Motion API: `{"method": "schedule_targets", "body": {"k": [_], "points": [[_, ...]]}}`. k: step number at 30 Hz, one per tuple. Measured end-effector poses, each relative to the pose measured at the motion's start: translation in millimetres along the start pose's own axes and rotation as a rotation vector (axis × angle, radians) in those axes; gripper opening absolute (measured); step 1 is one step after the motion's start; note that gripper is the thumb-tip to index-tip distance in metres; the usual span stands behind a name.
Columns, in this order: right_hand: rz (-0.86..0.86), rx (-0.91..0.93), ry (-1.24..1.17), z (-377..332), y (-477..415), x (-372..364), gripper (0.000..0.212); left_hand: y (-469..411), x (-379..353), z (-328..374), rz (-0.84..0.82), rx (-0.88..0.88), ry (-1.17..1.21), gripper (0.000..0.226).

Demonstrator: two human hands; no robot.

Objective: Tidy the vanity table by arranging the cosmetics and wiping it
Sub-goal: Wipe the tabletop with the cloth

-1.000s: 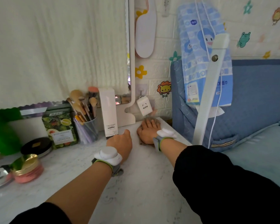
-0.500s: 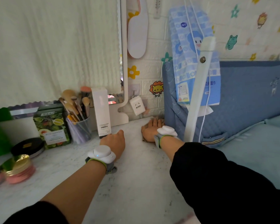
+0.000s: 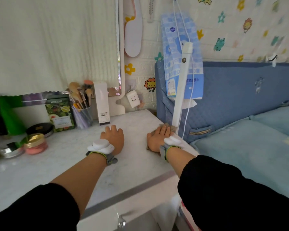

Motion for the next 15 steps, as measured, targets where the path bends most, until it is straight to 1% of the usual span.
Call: {"method": "schedule_targets", "body": {"k": [4,6,10,13,15], "points": [[-0.014,-0.063,0.009,15.0,40.7,-1.1,0.068,26.4,7.8,14.0,-0.049,-0.010,0.040,0.034],[-0.024,-0.097,0.006,24.5,62.9,-1.5,0.069,44.6,13.2,26.4,-0.071,-0.062,0.088,0.034],[-0.019,-0.092,-0.019,28.0,84.5,-0.1,0.069,69.4,36.8,56.9,-0.010,-0.192,0.191,0.031],[-0.046,-0.098,-0.021,34.7,96.4,1.5,0.067,86.2,57.0,79.7,0.088,-0.247,0.461,0.030],[-0.032,-0.038,0.129,40.3,102.2,12.4,0.065,97.4,64.7,87.9,0.113,-0.218,0.710,0.031]]}}
Point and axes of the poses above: each hand's wrist, its own y-axis away from the middle knuckle, its own x-axis out of the back of the hand, z = x × y, the point moved 10 cm from there along -y, towards the middle knuckle, and after that the axes turned 7 degrees about y, right-handed, at the moved point
